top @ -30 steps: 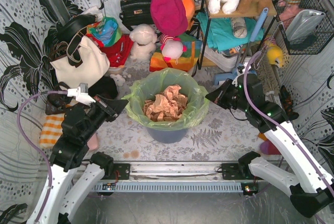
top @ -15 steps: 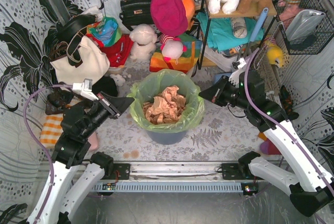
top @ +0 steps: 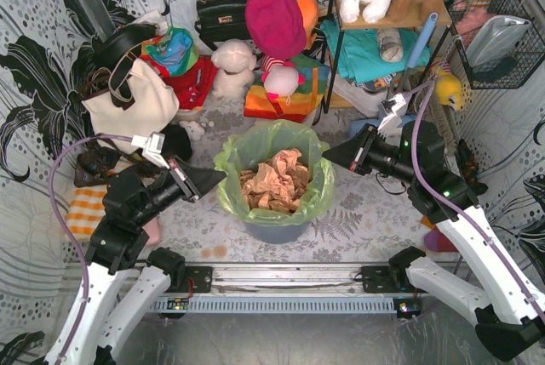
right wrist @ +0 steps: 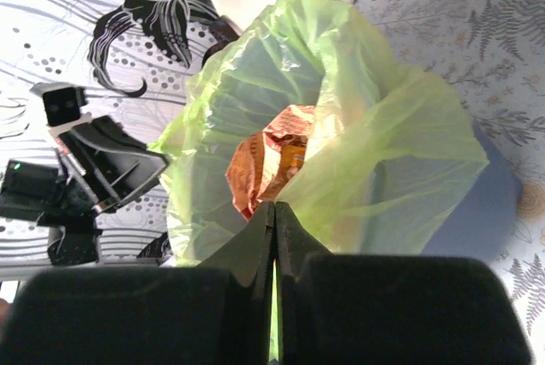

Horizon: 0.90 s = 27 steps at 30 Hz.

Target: Tie the trash bag

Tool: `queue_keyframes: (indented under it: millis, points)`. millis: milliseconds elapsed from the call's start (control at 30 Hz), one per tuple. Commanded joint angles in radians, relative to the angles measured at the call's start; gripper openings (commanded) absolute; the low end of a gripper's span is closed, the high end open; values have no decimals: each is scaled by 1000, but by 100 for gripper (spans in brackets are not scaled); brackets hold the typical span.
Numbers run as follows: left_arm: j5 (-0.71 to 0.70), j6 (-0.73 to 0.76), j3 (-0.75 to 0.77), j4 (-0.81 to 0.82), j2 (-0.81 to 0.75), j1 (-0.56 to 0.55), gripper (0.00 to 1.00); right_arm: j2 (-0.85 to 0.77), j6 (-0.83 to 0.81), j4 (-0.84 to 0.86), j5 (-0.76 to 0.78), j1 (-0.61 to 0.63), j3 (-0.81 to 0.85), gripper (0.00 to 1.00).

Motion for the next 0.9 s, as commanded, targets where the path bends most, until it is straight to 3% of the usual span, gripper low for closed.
queue_keyframes:
  millis: [0, 400, 667, 867]
  points:
    - [56, 17, -47, 17, -14, -3, 0, 11, -9, 132, -101, -6, -10, 0]
    - [89, -8, -130, 105, 10, -2, 0, 77, 146, 527, -318, -7, -75, 0]
    - [87, -15, -138, 127, 15, -3, 0, 110, 239, 681, -372, -7, -83, 0]
    - [90, -15, -130, 139, 26, -3, 0, 116, 251, 697, -375, -7, -43, 0]
